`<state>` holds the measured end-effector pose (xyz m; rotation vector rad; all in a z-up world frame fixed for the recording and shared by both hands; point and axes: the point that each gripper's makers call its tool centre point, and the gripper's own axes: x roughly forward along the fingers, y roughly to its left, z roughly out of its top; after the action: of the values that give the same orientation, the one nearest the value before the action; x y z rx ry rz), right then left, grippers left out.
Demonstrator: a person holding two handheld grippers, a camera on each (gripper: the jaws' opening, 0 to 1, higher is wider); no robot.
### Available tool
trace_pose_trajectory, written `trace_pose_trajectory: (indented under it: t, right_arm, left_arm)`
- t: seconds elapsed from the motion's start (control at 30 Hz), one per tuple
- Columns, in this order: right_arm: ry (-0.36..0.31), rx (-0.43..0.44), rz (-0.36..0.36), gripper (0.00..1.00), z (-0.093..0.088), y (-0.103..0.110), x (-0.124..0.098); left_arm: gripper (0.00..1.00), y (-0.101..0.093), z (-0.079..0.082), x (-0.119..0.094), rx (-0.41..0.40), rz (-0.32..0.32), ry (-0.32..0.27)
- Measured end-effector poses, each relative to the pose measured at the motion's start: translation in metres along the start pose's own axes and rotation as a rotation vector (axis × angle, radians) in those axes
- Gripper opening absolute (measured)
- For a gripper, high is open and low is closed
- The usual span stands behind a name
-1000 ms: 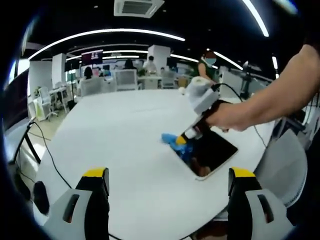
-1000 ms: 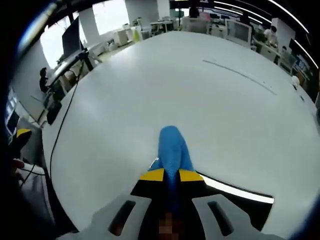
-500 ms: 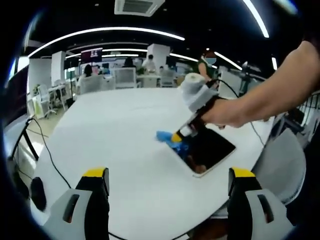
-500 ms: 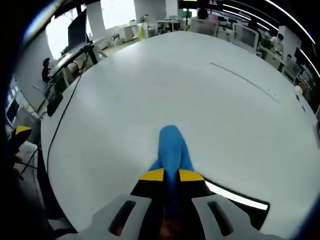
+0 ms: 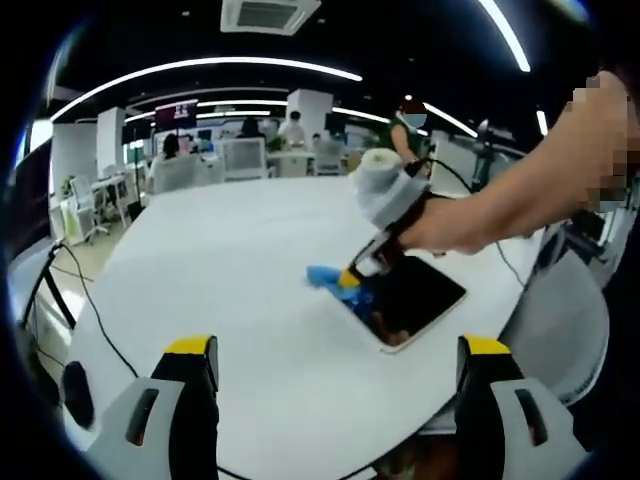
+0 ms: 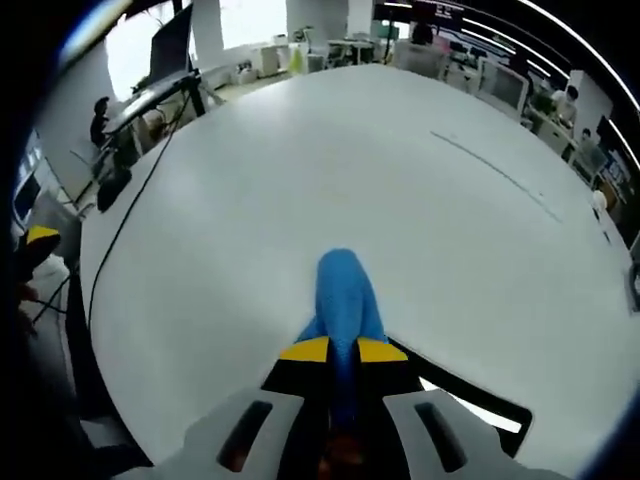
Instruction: Wipe the mirror surface with the cleaning cloth until all visible marks leave the cleaned area.
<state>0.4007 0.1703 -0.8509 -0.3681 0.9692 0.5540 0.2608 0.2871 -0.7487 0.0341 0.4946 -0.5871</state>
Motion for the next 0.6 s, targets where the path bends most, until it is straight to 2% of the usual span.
trace_pose_trajectory:
  t: [0.1,0.3,0.4,0.5,0.53,0.6]
  right_arm:
    - [0.012,0.016,0.005,0.02,-0.003,0.002,-0.003]
    - [0.021,0.012,0.018,0.03,-0.006,0.007,-0.006]
    - [0.022,0.0,0.035,0.03,-0.01,0.011,-0.009]
    - [0.025,-0.009,0.047,0.03,-0.012,0.014,-0.008]
    - [0.027,-0.017,0.049,0.03,-0.012,0.015,-0.008]
    - [0.043,-0.101,0.056,0.03,-0.016,0.02,-0.01]
  left_arm:
    - [1.0,-0.002,0.007,-0.003,0.022,-0.015,-0.004]
    - [1.0,0.01,0.007,-0.007,0.018,0.0,-0.008]
    - [1.0,0.012,0.008,-0.007,0.01,0.004,-0.014]
    - [1.0,0.01,0.006,-0.004,0.037,-0.002,0.002]
    - [1.0,0.009,0.005,-0.002,0.045,-0.005,0.007]
    - [1.0,0.007,0.006,0.001,0.046,-0.012,0.004]
